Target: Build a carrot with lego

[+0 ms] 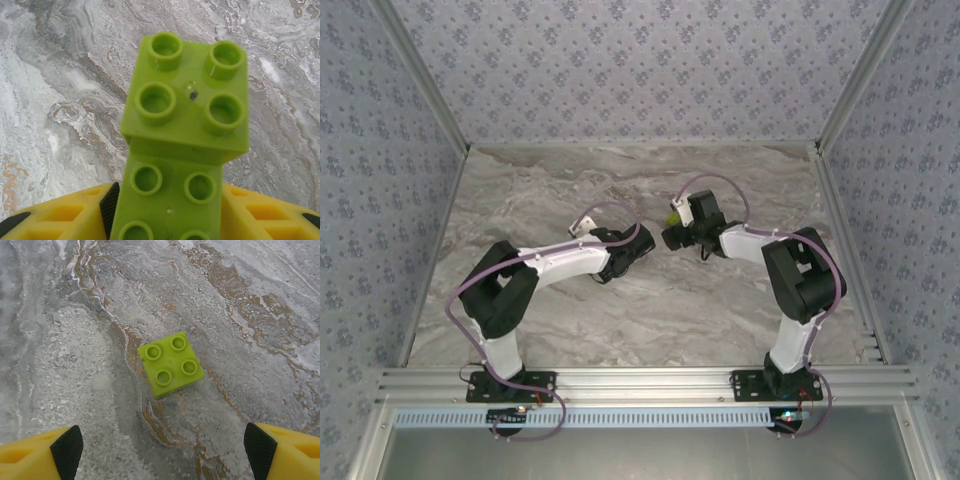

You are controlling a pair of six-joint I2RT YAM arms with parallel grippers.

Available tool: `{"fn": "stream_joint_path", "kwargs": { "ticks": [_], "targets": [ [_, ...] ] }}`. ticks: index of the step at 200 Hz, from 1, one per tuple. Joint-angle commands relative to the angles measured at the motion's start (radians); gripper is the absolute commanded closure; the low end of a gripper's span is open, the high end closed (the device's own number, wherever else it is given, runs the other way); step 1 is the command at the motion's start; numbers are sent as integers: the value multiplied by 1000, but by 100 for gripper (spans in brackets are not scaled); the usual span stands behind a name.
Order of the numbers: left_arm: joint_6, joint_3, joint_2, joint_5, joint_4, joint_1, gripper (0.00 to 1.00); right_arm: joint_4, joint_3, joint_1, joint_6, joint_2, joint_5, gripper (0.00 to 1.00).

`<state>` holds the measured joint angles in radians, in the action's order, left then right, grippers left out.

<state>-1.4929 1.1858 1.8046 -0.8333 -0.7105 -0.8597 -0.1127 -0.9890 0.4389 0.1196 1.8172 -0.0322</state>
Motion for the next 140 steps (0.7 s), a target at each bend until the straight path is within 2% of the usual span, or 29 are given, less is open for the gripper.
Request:
{"fn": "stream_joint_path", "kwargs": {
  "ticks": [1,13,31,140],
  "targets": [
    [42,23,6,17,12,-3,41,11,-71,-11,32,41,-42,14],
    [61,27,6,29,23,-3,35,25,-98,-20,31,63,-56,15],
    [84,31,6,45,26,-2,31,65,-138,-29,29,86,-85,17],
    [105,-17,-63,108,74,-3,30,256,-322,-22,23,212,-87,20]
  ]
}}
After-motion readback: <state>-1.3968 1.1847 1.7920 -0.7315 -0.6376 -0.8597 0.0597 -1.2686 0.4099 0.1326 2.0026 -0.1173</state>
